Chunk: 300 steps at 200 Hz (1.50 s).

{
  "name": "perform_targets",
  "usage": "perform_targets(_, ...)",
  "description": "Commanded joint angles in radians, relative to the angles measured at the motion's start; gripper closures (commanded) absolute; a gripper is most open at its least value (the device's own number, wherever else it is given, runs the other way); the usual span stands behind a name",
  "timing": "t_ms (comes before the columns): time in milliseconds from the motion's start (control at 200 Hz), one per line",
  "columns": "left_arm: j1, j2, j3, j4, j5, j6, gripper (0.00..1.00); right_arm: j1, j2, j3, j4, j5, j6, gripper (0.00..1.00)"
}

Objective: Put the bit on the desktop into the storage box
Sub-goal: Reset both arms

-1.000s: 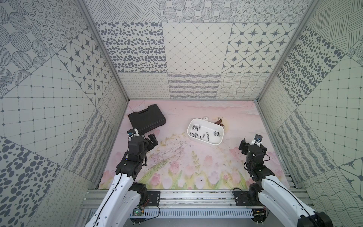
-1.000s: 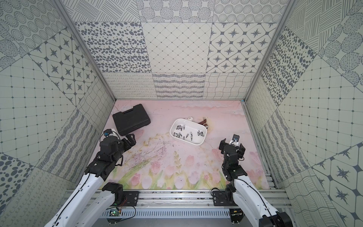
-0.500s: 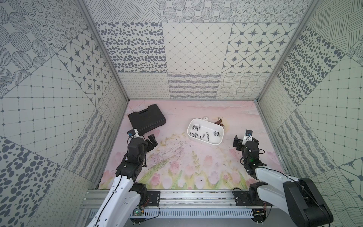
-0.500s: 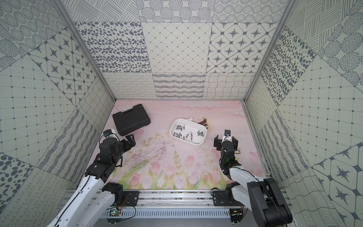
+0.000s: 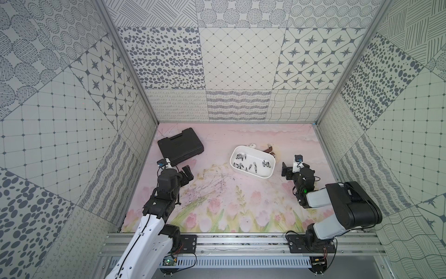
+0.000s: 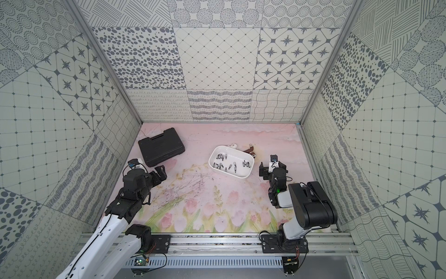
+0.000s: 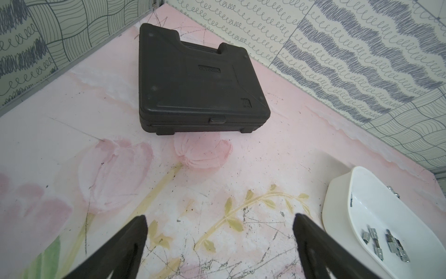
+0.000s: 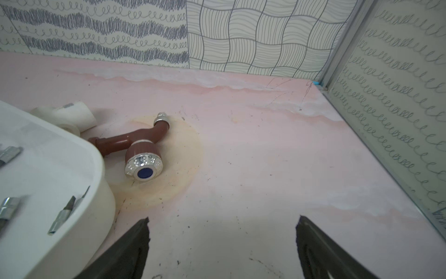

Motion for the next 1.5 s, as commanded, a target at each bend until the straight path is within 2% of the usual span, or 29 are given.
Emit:
perform_targets(0,0.002,0.013,0.002,0.038,-0.037,0.038,0.01,-0.025,-0.018,0.083,-0.023,-0.067,0.025,0.03)
perform_targets(55,0.002,0.024,0.003,0.046,-0.048,0.045,0.01,-0.045,-0.003,0.141,-0.101,-0.061,0.057,0.03)
perform_targets(95,0.001,0.037,0.003,0.052,-0.059,0.057,0.01,-0.088,-0.017,0.166,-0.184,-0.13,0.086,0.03)
perform_targets(130,0.002,0.05,0.004,0.059,-0.073,0.065,0.01,-0.118,-0.009,0.153,-0.149,-0.176,0.104,0.03)
perform_targets(355,0.001,0.198,-0.003,0.142,-0.157,0.118,0.01,-0.118,-0.012,0.154,-0.151,-0.176,0.103,0.03)
perform_targets(595,0.001,0.399,-0.022,0.318,-0.18,0.24,0.01,-0.119,-0.011,0.154,-0.151,-0.176,0.103,0.03)
perform_targets(895,0.001,0.556,-0.132,0.72,-0.074,0.39,0.01,-0.119,-0.012,0.154,-0.151,-0.176,0.102,0.03)
perform_targets(1306,0.002,0.685,-0.162,1.023,0.131,0.534,0.01,-0.119,-0.012,0.154,-0.151,-0.176,0.102,0.03)
perform_targets(1496,0.002,0.9,-0.21,1.329,0.166,0.565,0.01,-0.119,-0.012,0.155,-0.151,-0.176,0.102,0.04)
